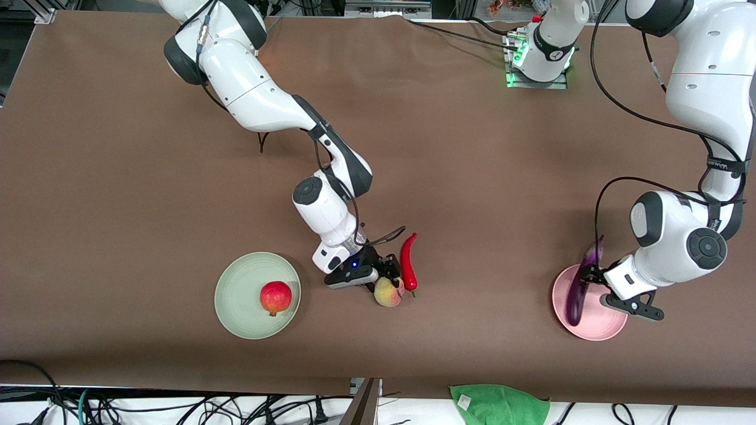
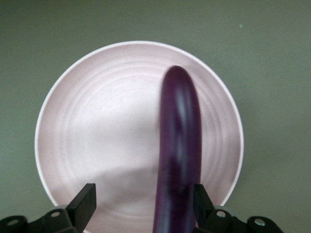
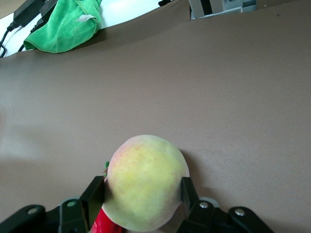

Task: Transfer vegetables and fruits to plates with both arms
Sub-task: 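Grasp the peach with the right gripper while the left gripper releases the eggplant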

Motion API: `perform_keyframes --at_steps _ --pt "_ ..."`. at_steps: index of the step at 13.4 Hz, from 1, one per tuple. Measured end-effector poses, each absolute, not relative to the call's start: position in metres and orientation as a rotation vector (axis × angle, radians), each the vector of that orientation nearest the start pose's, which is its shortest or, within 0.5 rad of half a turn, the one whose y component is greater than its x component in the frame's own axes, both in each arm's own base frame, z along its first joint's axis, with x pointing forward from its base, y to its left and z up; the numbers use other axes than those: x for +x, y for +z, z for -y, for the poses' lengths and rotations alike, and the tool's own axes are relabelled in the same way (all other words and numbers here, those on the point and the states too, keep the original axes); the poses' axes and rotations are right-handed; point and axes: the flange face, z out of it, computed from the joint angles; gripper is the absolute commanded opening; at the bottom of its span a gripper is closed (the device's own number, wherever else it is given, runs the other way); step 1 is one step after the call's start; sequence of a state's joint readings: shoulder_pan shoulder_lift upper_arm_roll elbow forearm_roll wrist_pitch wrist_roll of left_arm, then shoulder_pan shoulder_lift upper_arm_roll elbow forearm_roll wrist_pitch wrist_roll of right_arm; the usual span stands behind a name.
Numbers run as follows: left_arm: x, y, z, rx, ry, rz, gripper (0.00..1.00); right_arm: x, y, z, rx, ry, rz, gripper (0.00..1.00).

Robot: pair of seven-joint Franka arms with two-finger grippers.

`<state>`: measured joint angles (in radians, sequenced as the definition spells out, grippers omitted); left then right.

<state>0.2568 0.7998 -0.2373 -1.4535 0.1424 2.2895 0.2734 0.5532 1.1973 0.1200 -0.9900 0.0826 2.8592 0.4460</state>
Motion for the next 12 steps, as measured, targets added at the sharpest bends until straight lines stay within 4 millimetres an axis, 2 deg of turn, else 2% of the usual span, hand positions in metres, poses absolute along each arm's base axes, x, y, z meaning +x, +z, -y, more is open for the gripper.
perform_keyframes --at_steps 1,4,6,9,12 --pt "0.727 0.224 -0.045 -3.188 -0.115 -0.409 1.00 0.673 0.190 -0.471 -2.590 -0.678 0.053 0.20" --pt "0.730 0.230 -0.011 -3.250 -0.100 -0.316 1.00 0.674 0.192 -0.470 -2.593 -0.674 0.051 0.18" --pt "0.730 0.237 0.034 -3.283 -0.079 -0.200 1.00 0.677 0.202 -0.470 -2.606 -0.653 0.054 0.18" --pt "0.723 0.238 0.104 -3.309 -0.026 -0.033 1.00 0.683 0.237 -0.468 -2.660 -0.566 0.068 0.19" --pt "0.709 0.236 0.166 -3.314 0.024 0.101 1.00 0.692 0.271 -0.449 -2.745 -0.449 0.094 0.21"
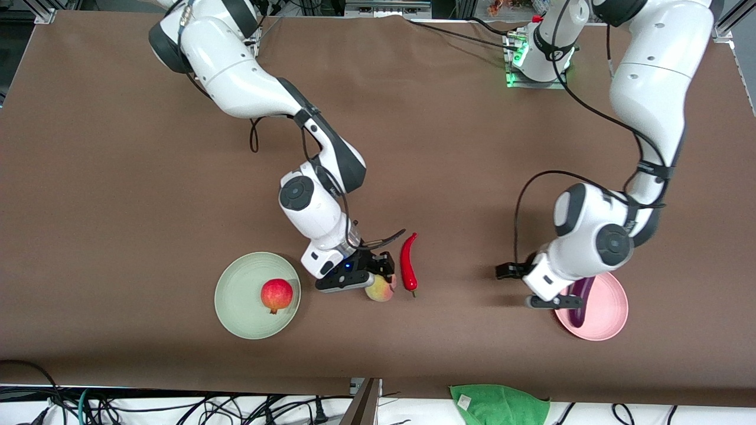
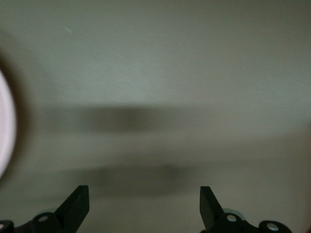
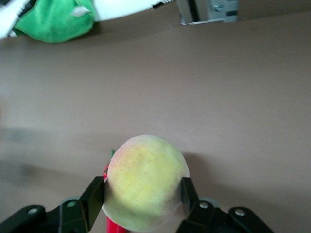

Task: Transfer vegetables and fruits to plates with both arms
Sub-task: 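Grasp the peach with the right gripper while the left gripper releases the eggplant, then lower the peach onto the green plate while the left gripper grasps the chili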

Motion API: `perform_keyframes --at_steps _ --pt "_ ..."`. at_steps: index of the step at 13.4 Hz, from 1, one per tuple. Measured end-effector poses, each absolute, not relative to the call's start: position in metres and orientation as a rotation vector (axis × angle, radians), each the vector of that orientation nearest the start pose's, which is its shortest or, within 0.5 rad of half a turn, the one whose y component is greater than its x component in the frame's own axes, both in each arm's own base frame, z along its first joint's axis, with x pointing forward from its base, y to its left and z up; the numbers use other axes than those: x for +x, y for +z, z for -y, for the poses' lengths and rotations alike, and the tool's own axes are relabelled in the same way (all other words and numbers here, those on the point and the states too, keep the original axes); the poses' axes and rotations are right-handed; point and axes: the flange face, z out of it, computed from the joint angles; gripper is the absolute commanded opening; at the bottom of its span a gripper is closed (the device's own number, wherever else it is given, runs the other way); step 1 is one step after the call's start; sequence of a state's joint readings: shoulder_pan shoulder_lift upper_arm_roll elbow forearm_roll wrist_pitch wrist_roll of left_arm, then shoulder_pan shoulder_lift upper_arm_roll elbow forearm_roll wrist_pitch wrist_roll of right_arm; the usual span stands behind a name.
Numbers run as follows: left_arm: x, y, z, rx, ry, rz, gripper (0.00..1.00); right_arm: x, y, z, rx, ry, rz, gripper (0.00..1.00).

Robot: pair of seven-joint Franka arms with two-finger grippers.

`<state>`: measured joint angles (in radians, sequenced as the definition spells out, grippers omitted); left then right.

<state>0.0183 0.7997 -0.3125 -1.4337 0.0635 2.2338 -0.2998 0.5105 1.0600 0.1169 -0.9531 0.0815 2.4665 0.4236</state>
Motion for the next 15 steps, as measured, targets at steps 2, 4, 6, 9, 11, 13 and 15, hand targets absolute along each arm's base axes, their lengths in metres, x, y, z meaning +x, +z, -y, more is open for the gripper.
perform_keyframes --at_steps 2,4,6,9,11,13,15 --pt "0.697 0.235 0.211 -3.314 0.054 0.183 1.00 0.704 0.283 -0.416 -2.815 -0.368 0.217 0.21" --pt "0.683 0.230 0.255 -3.314 0.069 0.243 1.00 0.722 0.289 -0.367 -2.867 -0.288 0.348 0.21" --pt "0.668 0.219 0.297 -3.318 0.059 0.288 1.00 0.741 0.292 -0.313 -2.884 -0.232 0.468 0.21" --pt "0.650 0.208 0.348 -3.325 0.053 0.320 1.00 0.754 0.305 -0.251 -2.850 -0.131 0.571 0.21" --pt "0.644 0.207 0.380 -3.323 0.028 0.340 1.00 0.756 0.318 -0.226 -2.833 -0.095 0.638 0.21" --pt "0.639 0.202 0.406 -3.293 -0.046 0.322 1.00 0.759 0.324 -0.207 -2.815 -0.087 0.725 0.21" --pt "0.639 0.193 0.419 -3.264 -0.111 0.271 0.92 0.763 0.324 -0.187 -2.796 -0.096 0.805 0.21"
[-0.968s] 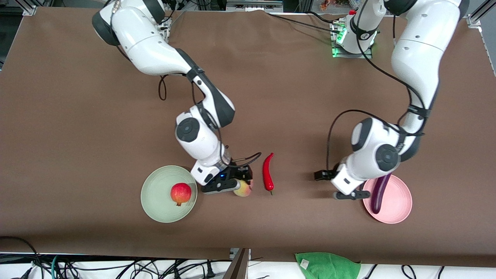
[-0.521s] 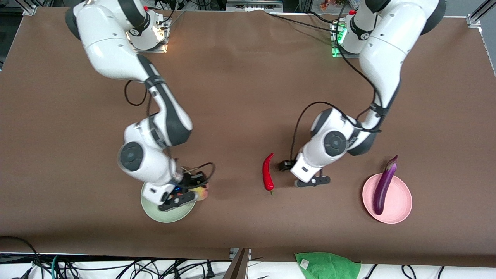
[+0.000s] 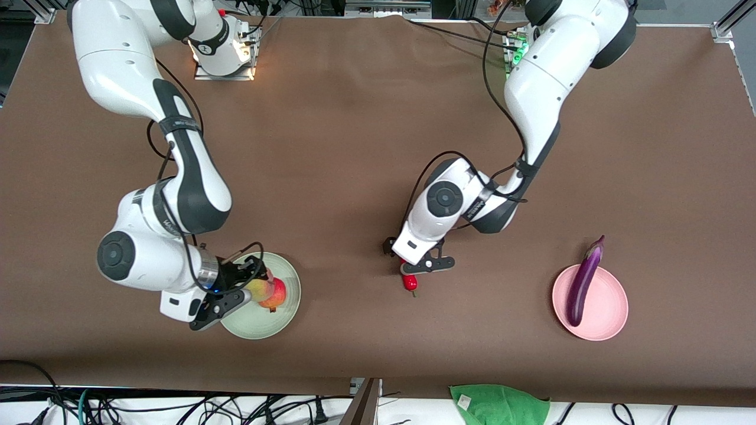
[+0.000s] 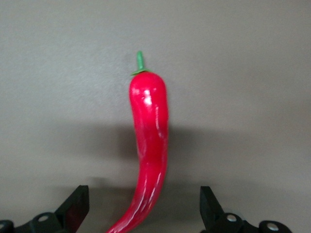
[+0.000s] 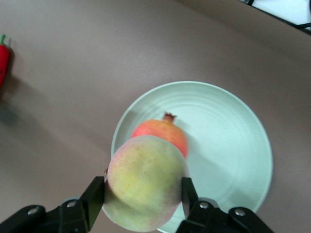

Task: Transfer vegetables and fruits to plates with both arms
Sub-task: 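Lower the peach onto the green plate while the left gripper grasps the chili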

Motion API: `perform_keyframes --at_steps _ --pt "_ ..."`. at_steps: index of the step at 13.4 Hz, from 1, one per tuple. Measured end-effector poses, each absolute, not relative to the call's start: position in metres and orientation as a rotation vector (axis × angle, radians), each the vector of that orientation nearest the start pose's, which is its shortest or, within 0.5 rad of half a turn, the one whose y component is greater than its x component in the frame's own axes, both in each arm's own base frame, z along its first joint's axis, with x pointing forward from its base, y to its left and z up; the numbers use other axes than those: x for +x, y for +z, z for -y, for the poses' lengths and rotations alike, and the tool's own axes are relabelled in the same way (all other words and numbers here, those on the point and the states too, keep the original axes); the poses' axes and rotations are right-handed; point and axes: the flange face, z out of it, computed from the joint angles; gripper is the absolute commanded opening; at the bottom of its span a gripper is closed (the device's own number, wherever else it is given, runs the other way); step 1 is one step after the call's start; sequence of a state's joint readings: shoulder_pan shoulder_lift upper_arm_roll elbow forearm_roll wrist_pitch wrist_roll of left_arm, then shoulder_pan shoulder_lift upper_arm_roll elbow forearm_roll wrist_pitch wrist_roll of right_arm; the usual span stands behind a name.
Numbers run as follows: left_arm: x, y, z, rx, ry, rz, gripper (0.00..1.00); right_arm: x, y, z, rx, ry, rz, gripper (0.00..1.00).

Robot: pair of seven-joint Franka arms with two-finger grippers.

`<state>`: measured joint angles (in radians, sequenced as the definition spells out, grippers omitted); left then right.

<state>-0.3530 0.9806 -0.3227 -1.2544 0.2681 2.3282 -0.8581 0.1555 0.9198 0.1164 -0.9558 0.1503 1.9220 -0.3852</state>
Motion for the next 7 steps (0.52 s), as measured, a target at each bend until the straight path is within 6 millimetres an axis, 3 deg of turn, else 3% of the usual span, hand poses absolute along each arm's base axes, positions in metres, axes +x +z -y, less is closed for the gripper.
perform_keyframes --at_steps 1,3,4,7 --pt "0.640 0.190 0.420 -3.247 -0.142 0.235 0.79 0.765 0.323 -0.177 -2.786 -0.097 0.842 0.21" --pt "0.644 0.185 0.417 -3.209 -0.202 0.168 0.39 0.769 0.323 -0.158 -2.761 -0.113 0.933 0.21" --pt "0.645 0.184 0.416 -3.198 -0.216 0.152 0.27 0.770 0.322 -0.151 -2.748 -0.119 0.974 0.21" --pt "0.644 0.177 0.415 -3.192 -0.207 0.150 0.15 0.772 0.309 -0.141 -2.737 -0.130 1.022 0.29"
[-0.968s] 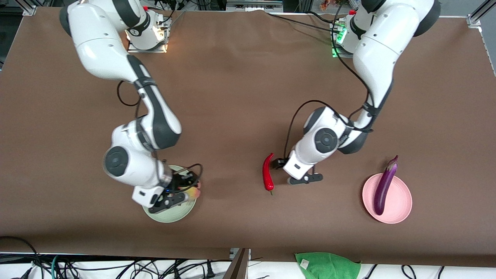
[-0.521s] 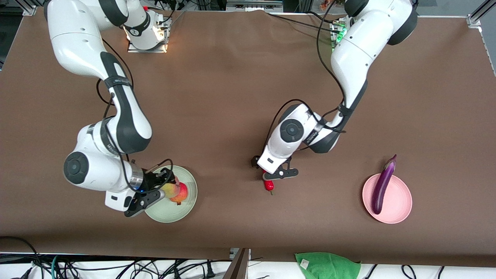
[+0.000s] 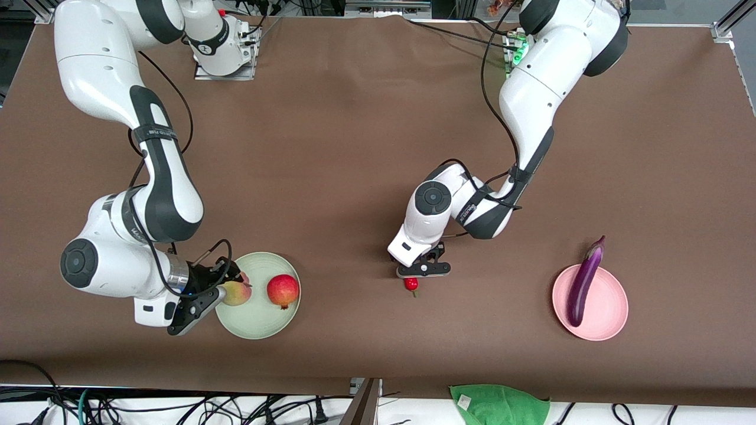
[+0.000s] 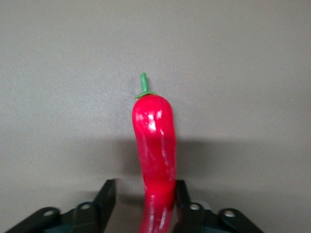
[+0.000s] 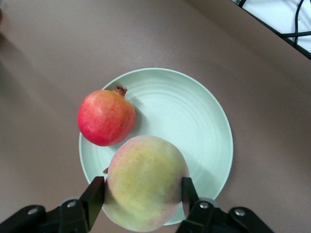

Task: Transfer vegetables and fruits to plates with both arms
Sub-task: 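Lower the peach onto the green plate while the left gripper grasps the chili, then carry the chili to the pink plate while the right gripper withdraws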

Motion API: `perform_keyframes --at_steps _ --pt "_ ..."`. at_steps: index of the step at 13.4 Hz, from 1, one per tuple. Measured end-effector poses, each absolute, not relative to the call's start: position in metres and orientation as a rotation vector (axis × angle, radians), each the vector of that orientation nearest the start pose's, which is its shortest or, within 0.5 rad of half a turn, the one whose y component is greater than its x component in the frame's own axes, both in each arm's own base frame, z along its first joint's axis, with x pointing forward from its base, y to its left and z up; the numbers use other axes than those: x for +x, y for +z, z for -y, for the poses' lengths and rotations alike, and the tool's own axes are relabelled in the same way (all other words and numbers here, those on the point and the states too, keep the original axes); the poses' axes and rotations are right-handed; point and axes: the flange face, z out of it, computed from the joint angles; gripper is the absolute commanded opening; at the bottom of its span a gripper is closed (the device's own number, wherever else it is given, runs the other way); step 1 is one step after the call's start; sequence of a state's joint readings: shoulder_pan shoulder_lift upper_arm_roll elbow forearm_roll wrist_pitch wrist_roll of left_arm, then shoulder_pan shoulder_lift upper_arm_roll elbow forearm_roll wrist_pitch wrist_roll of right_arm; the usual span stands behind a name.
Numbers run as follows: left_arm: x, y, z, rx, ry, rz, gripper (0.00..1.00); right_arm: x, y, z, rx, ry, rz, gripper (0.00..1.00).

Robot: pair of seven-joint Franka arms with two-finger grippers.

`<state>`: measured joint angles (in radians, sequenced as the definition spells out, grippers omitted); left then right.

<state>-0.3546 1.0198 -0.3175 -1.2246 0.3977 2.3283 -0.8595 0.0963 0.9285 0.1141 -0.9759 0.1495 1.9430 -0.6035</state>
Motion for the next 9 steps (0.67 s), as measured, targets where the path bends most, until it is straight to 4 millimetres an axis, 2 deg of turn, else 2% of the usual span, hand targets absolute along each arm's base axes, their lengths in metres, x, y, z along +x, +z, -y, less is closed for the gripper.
perform_keyframes --at_steps 1,2,3,4,5,6,7,9 --pt "0.644 0.175 0.415 -3.192 -0.205 0.150 0.04 0.774 0.298 -0.139 -2.744 -0.149 1.020 0.33" --pt "0.644 0.175 0.415 -3.191 -0.204 0.150 0.00 0.776 0.283 -0.138 -2.753 -0.169 1.016 0.34" --pt "0.644 0.175 0.414 -3.191 -0.205 0.151 0.00 0.777 0.266 -0.137 -2.760 -0.189 1.011 0.42" --pt "0.646 0.176 0.413 -3.191 -0.207 0.155 0.00 0.776 0.250 -0.136 -2.766 -0.204 1.006 0.54" --pt "0.649 0.178 0.410 -3.191 -0.216 0.165 0.00 0.776 0.239 -0.136 -2.769 -0.211 1.002 0.72" --pt "0.658 0.183 0.402 -3.191 -0.235 0.181 0.00 0.775 0.235 -0.136 -2.770 -0.213 1.000 0.97" --pt "0.671 0.192 0.387 -3.194 -0.258 0.184 0.00 0.775 0.237 -0.137 -2.771 -0.217 0.998 1.00" --pt "0.700 0.212 0.343 -3.209 -0.260 0.110 0.00 0.776 0.244 -0.138 -2.781 -0.226 0.967 1.00"
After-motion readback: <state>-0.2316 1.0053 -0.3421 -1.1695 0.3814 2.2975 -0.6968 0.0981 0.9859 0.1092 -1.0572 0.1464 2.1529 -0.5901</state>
